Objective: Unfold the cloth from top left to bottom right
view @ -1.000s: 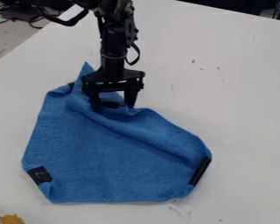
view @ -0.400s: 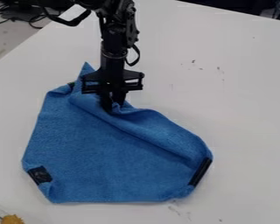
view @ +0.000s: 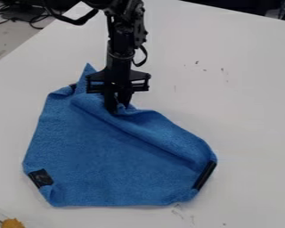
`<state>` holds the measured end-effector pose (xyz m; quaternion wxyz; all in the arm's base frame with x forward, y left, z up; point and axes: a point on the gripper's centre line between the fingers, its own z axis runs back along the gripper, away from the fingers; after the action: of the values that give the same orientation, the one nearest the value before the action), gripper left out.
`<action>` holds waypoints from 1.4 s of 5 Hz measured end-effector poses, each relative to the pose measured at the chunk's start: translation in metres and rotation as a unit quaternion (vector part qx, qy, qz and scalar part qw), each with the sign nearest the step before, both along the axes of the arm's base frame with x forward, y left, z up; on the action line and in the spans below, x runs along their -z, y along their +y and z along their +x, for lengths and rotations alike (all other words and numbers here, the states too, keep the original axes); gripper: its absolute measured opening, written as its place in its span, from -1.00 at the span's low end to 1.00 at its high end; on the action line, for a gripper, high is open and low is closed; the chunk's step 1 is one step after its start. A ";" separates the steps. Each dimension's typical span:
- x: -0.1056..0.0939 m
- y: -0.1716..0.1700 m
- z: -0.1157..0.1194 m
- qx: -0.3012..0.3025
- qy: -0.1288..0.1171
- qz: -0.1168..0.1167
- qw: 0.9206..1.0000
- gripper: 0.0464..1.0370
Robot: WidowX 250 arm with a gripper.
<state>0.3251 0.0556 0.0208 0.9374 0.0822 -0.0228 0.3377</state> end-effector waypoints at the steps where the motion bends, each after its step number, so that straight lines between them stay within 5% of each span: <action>1: -0.023 -0.015 0.028 0.044 -0.030 0.022 0.998 -0.85; 2: -0.038 -0.030 0.051 0.082 -0.044 0.032 0.995 -0.92; 4: -0.010 -0.056 0.082 0.133 -0.012 -0.011 0.991 -0.92; 7: 0.002 -0.105 0.110 0.213 0.002 -0.026 0.977 -0.92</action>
<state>0.4348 -0.0493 0.0192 0.9897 0.0520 -0.0287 0.1306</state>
